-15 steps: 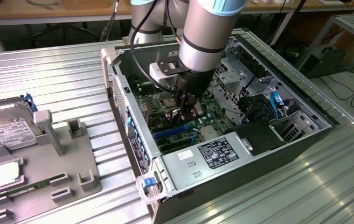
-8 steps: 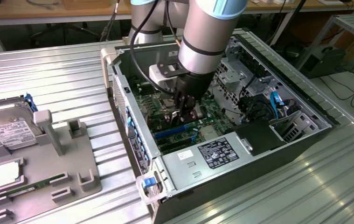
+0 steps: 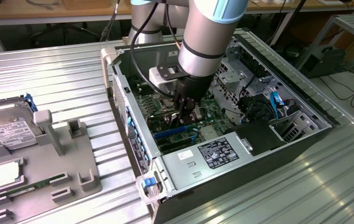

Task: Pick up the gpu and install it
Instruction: 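Insert the gpu into the slot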

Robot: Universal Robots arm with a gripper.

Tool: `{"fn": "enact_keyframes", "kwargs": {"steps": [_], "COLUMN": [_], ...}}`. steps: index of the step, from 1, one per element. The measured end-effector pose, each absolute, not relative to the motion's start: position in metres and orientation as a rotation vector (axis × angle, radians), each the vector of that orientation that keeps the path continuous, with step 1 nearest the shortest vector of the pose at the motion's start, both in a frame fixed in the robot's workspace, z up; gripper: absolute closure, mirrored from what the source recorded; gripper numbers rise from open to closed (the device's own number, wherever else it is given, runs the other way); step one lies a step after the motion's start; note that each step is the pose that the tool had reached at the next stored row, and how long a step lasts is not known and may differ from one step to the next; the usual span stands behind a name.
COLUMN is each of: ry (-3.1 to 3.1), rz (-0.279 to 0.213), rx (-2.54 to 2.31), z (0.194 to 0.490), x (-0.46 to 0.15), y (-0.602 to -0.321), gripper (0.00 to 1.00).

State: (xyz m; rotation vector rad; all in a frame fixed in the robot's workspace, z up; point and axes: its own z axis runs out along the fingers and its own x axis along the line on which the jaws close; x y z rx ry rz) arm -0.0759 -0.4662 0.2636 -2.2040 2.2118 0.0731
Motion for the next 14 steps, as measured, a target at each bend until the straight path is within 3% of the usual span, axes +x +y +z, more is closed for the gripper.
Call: {"fn": "enact_keyframes", "kwargs": {"steps": [14], "ry": [2.214], "rz": [0.078], "rx": [-2.206], "z": [0.2602], "x": [-0.0791], "y": [-0.4662], "gripper": [0.72]}}
